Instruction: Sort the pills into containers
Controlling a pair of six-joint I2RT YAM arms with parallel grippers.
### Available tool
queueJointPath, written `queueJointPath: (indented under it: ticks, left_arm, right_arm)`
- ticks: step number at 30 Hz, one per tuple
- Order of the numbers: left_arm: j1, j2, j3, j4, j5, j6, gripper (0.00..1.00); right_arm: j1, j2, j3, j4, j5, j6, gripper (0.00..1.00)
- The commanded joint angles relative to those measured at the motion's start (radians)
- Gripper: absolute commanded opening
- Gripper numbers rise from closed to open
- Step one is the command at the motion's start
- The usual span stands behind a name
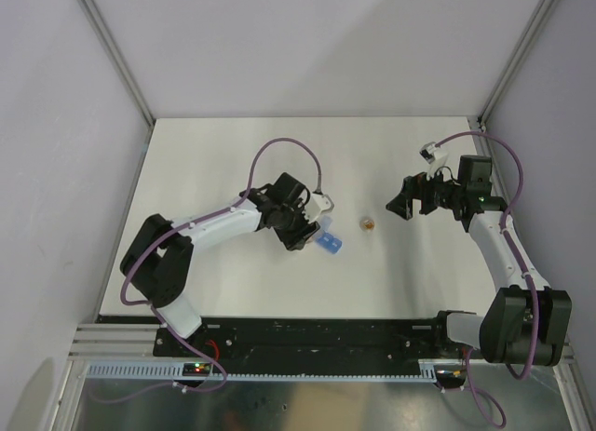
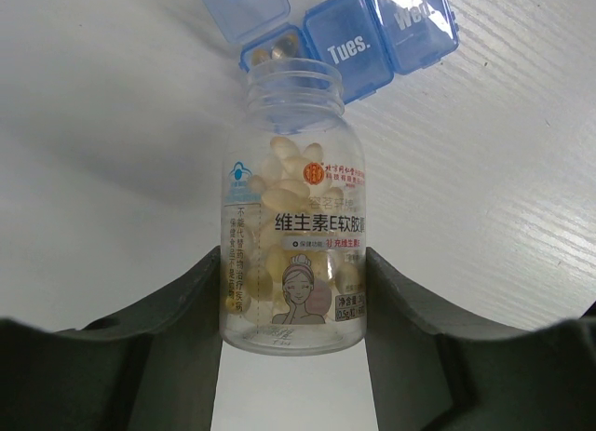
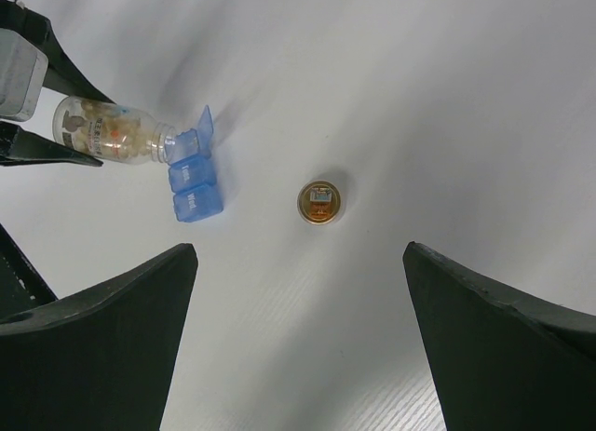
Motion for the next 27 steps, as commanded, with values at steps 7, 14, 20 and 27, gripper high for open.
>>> queueJointPath:
  ticks: [7,14,20,27]
  left_arm:
    - [-0.008,0.002,0.058,-0.016,-0.008,0.028,0.00]
    - [-0.012,0.001,0.059,-0.023,-0.012,0.034,0.00]
    - [-0.020,0.020,0.069,-0.049,-0.023,0.052,0.00]
    - [-0.022,0.022,0.079,-0.060,-0.030,0.056,0.00]
  right_arm:
    - [-0.011,-0.017,-0.002,0.009,-0.027,-0.014,1.00]
    - [-0.015,-0.019,-0.002,0.008,-0.030,-0.015,0.99]
    - [-0.016,-0.019,-0.002,0.008,-0.030,-0.013,0.99]
    - [-0.016,-0.017,-0.002,0.007,-0.032,-0.013,0.99]
